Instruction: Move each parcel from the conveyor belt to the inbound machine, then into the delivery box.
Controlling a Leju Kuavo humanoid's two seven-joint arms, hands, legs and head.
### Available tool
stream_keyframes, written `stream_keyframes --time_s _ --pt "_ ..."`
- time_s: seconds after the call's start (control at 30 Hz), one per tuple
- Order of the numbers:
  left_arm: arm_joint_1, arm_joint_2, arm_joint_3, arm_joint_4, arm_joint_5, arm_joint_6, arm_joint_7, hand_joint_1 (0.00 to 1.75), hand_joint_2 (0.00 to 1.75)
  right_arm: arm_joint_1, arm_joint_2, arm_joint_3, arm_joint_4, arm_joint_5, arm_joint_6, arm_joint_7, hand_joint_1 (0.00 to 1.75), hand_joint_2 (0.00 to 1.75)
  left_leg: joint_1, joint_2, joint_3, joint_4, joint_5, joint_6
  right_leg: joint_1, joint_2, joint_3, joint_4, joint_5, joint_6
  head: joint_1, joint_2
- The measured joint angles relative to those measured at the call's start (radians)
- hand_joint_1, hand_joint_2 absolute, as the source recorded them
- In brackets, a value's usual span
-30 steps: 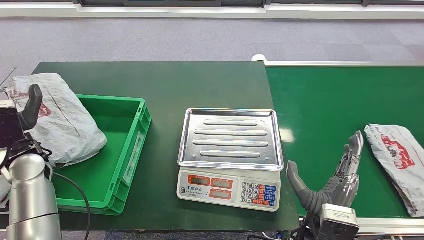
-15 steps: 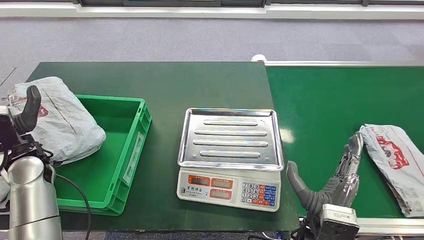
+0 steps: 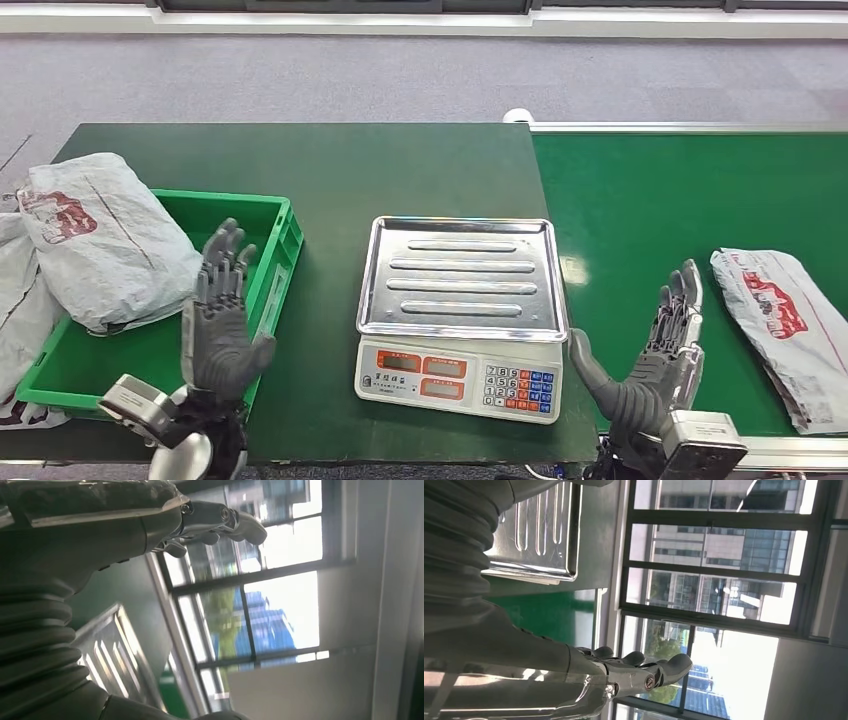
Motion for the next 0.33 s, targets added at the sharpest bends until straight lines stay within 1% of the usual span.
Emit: stream_keyframes --time_s 0.07,0.17,0.33 --pt "0.017 -0.003 -0.032 0.008 0.007 -0.024 -0.004 0.00 1.75 0.003 -0.001 -0.004 0.004 -0.015 0.032 -0.006 0.00 1.75 0.000 0.000 0.000 0.000 0.000 0.000 0.000 0.000 0.000 0.000 0.000 0.000 0.000 0.000" --pt "0.036 -0.004 -0.052 0.013 0.008 -0.057 -0.006 0.00 1.75 0.009 -0.002 -0.007 0.009 -0.024 0.074 -0.013 0.00 1.75 0.000 0.000 0.000 0.000 0.000 0.000 0.000 0.000 0.000 0.000 0.000 0.000 0.000 0.000" --pt "0.045 -0.008 -0.068 0.030 0.008 -0.072 -0.005 0.00 1.75 0.010 -0.002 -0.012 0.011 -0.019 0.098 -0.015 0.00 1.75 0.001 0.000 0.000 0.000 0.000 0.000 0.001 0.000 0.000 0.001 0.000 0.000 0.000 0.000"
